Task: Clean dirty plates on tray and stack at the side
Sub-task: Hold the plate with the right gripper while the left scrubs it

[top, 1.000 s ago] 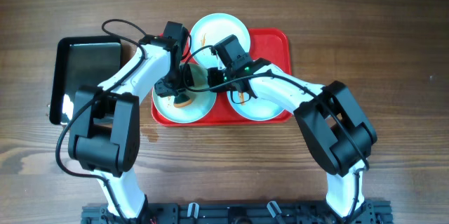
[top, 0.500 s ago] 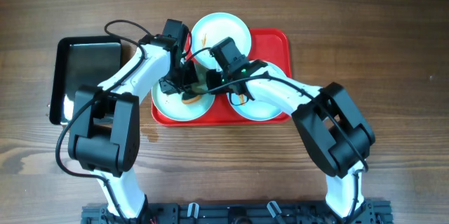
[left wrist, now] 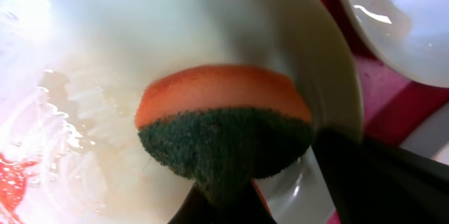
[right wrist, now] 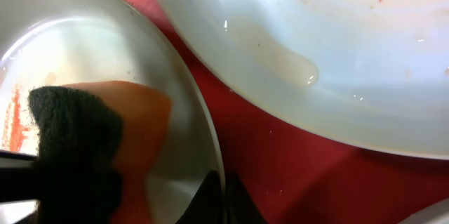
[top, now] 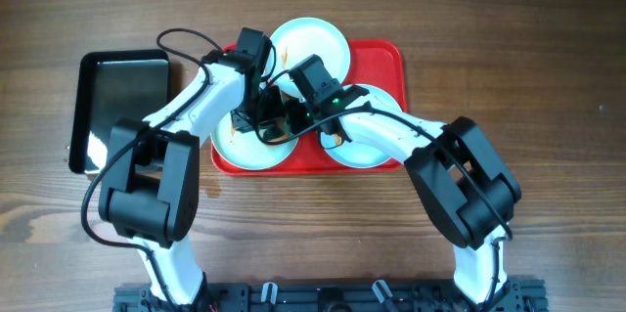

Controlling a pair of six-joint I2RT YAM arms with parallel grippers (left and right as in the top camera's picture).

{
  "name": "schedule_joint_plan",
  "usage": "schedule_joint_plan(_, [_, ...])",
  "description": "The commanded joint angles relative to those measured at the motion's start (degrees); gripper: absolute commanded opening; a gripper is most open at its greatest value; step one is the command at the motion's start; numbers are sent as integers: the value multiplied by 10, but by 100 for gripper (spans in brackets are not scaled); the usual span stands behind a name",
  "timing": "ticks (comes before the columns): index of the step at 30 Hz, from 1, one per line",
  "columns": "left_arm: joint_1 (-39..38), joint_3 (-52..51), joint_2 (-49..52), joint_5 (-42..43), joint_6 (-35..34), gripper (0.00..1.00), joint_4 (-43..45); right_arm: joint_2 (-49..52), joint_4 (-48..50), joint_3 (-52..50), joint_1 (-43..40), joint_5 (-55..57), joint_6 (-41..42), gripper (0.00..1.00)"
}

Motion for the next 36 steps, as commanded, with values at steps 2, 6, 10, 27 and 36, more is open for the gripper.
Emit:
schedule_joint_plan(2, [-4,-38,3,-82,5,4,0,-3,-15,6,8,7,-43,4])
schedule_joint_plan(6, [-3,-63,3,-169,4,4,0,-20,-29,6,8,31,-55,4])
schedule_joint_plan(10, [-3,-71,3,-239,4,4,-2,-25,-33,6,10,40,-68,4])
schedule_joint_plan(27, [-6,-40,-31,-300,-17,4,-63,-25,-33,6,10,50,-66,4])
schedule_joint_plan(36, [-6,-42,-67,-104,-17,4,-33,-25,-36,6,10,47,-68,4])
